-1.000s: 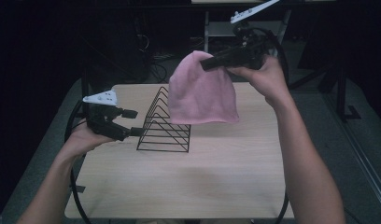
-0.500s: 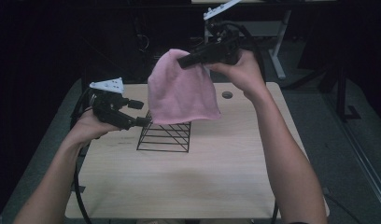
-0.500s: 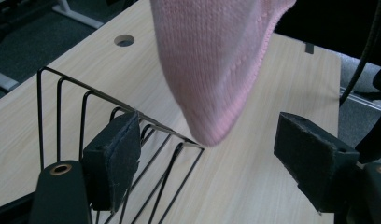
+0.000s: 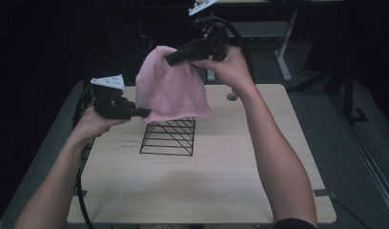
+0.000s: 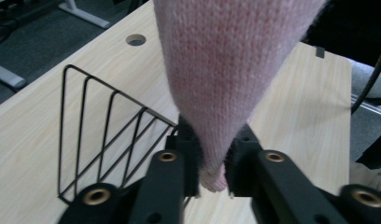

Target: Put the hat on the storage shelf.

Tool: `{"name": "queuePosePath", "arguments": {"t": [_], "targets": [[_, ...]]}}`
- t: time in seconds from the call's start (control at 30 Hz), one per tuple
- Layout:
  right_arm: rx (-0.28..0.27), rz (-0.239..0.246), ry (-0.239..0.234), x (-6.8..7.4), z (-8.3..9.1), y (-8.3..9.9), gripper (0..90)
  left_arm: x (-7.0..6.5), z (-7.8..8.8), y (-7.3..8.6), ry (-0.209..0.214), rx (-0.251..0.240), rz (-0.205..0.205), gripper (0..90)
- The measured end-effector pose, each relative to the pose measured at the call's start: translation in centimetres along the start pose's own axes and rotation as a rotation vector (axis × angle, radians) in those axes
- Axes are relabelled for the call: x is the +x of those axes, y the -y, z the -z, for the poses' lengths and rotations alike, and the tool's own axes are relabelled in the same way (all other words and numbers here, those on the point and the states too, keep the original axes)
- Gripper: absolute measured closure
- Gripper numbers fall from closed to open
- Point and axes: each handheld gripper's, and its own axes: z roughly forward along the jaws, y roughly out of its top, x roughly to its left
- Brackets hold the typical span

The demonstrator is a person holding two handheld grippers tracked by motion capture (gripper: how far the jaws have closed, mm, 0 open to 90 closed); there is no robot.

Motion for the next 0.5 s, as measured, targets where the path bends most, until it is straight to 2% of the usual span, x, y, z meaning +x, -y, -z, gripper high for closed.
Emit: {"name": "queuePosePath", "arguments": {"t": [0.13, 0.3, 0.47, 0.5], "targets": [[0.007, -0.001, 0.006, -0.2, -0.5, 0.0, 78.0, 0.6, 0.3, 0.2, -0.04, 0.021, 0.003, 81.6], [0.007, -0.022, 0.007, -0.9, -1.2, 0.4, 78.0, 1.2, 0.1, 0.6, -0.059, 0.042, 0.015, 81.5], [0.02, -0.045, 0.003, -2.1, -2.2, 1.4, 78.0, 1.6, -0.9, 0.9, -0.079, 0.101, 0.012, 81.3], [0.023, -0.049, 0.007, -2.2, -2.3, 1.6, 78.0, 1.6, -0.9, 0.9, -0.079, 0.101, 0.012, 81.3]]}}
